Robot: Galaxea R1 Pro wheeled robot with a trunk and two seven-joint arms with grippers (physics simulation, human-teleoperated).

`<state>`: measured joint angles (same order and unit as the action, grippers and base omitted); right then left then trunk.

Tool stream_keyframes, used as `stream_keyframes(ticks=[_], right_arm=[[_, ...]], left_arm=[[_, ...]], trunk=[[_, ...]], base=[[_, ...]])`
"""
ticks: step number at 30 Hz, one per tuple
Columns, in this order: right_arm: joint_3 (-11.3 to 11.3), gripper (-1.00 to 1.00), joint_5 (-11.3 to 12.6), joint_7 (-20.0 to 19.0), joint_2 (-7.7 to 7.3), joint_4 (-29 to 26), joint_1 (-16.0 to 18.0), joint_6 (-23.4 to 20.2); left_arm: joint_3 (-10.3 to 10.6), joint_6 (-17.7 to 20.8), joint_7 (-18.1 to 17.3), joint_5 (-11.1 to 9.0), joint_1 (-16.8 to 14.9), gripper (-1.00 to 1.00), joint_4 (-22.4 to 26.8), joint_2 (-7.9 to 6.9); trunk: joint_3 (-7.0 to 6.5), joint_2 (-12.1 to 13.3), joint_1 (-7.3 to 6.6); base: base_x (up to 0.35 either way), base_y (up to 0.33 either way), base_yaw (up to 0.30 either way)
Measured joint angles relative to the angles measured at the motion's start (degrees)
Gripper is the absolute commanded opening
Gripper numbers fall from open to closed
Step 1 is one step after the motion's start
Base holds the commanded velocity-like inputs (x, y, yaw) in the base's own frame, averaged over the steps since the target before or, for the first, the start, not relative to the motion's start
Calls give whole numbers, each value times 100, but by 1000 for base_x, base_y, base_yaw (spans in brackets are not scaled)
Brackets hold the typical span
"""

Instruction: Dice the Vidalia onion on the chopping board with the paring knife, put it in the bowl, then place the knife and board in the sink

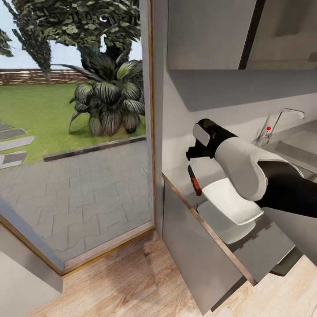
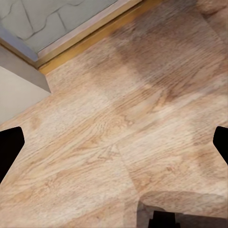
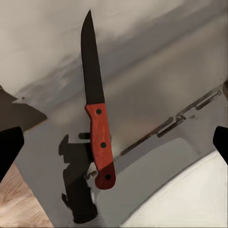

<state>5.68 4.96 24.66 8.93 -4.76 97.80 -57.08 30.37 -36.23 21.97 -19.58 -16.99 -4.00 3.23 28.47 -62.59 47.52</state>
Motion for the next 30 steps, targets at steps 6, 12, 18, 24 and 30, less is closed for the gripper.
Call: stream_keyframes(ticks=[6, 12, 18, 24, 30], right_arm=[[17, 100, 6, 80, -5, 327, 131, 1], [44, 100, 6, 82, -10, 350, 139, 8], [337, 100, 20, 76, -15, 351, 140, 12], [353, 100, 20, 76, -26, 351, 140, 11], [353, 100, 21, 76, -36, 351, 140, 11]], left_arm=[[0, 1, 0, 0, 2, 100, 0, 5], [0, 2, 0, 0, -1, 100, 0, 5], [0, 2, 0, 0, 2, 100, -1, 5], [-1, 2, 0, 0, 1, 100, -6, 5], [0, 3, 0, -1, 0, 100, -6, 5]], trunk=[[0, 0, 0], [0, 0, 0], [0, 0, 0], [0, 0, 0], [0, 0, 0]], base=[[0, 0, 0], [0, 0, 0], [0, 0, 0], [0, 0, 0], [0, 0, 0]])
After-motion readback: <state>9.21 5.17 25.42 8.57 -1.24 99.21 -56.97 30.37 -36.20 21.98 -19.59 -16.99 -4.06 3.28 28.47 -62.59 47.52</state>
